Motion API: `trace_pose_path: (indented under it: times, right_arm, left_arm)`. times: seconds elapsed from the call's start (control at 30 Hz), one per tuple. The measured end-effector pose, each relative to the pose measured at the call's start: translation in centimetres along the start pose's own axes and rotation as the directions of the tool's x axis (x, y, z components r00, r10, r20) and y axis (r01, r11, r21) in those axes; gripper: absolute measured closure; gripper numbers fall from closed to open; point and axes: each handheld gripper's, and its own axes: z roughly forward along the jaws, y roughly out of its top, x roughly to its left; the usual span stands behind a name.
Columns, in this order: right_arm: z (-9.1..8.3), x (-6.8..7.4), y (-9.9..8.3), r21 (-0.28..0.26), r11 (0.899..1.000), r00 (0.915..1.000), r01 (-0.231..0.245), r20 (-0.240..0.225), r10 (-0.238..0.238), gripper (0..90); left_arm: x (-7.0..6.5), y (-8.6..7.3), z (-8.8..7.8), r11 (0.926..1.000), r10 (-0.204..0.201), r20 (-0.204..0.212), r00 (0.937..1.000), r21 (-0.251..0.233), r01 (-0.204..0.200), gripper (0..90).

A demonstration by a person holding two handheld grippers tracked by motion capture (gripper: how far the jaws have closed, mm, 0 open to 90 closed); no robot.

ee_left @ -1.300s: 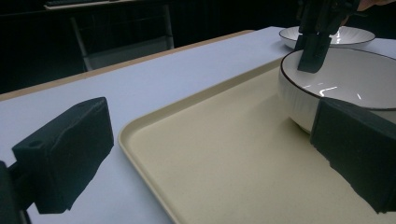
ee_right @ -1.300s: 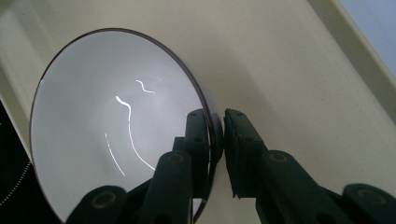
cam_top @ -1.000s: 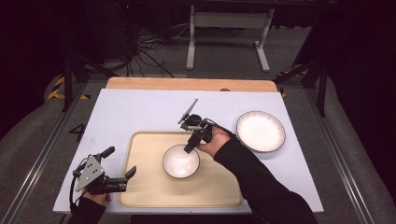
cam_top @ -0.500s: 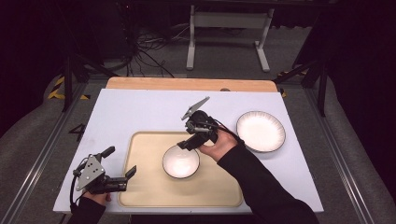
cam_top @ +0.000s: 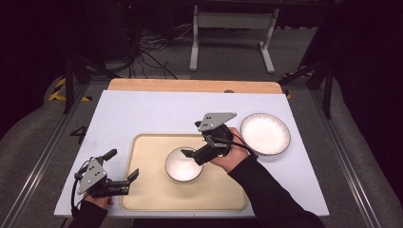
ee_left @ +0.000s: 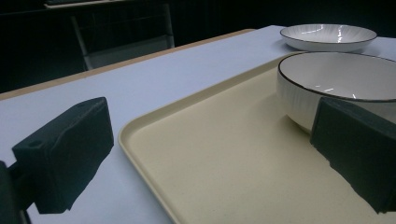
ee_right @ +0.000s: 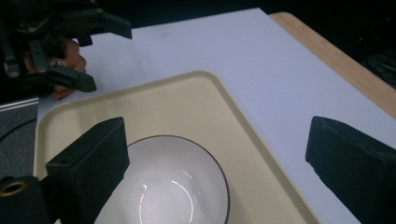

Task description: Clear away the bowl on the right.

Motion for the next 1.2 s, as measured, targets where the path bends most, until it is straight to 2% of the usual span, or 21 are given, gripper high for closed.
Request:
trace_pose_path:
  times: [0.1, 0.13, 0.23, 0.4, 0.8, 1.1, 1.2]
  right_arm:
    - [-0.6, 0.1, -0.6, -0.059, 0.998, 1.0, 0.006, -0.002, -0.006, 0.0]
    - [-0.6, 0.1, -0.6, -0.059, 0.998, 1.0, 0.006, -0.002, -0.006, 0.0]
    - [-1.6, 0.2, -1.2, -0.137, 0.991, 0.9996, 0.015, 0.024, -0.011, 0.0]
    - [-2.3, 0.0, -1.7, -0.19, 0.982, 0.9996, 0.008, 0.027, -0.003, 0.0]
    - [-4.7, -1.2, -3.3, -0.213, 0.977, 0.9964, -0.004, 0.082, 0.022, 0.0]
    - [-7.0, -2.4, -4.8, -0.229, 0.973, 0.9891, -0.031, 0.134, 0.063, 0.0]
    - [-7.6, -2.8, -5.4, -0.218, 0.975, 0.9842, -0.029, 0.164, 0.066, 0.0]
  left_arm:
    - [0.0, 0.0, 0.0, 1.0, 0.0, 0.0, 1.0, 0.001, 0.0, 0.1]
    - [0.0, 0.0, 0.0, 1.0, 0.0, 0.0, 1.0, 0.001, 0.0, 0.1]
    - [0.0, 0.0, 0.0, 1.0, 0.0, -0.001, 1.0, 0.001, 0.0, 0.2]
    - [0.0, 0.0, 0.0, 1.0, 0.0, -0.001, 1.0, 0.001, 0.0, 0.2]
    - [0.0, 0.0, 0.0, 1.0, -0.002, -0.002, 1.0, -0.001, 0.002, 0.2]
    - [0.0, 0.0, 0.0, 1.0, -0.003, -0.004, 1.0, 0.003, 0.003, 0.1]
    - [0.0, 0.0, 0.0, 1.0, -0.002, -0.005, 1.0, 0.004, 0.002, 0.1]
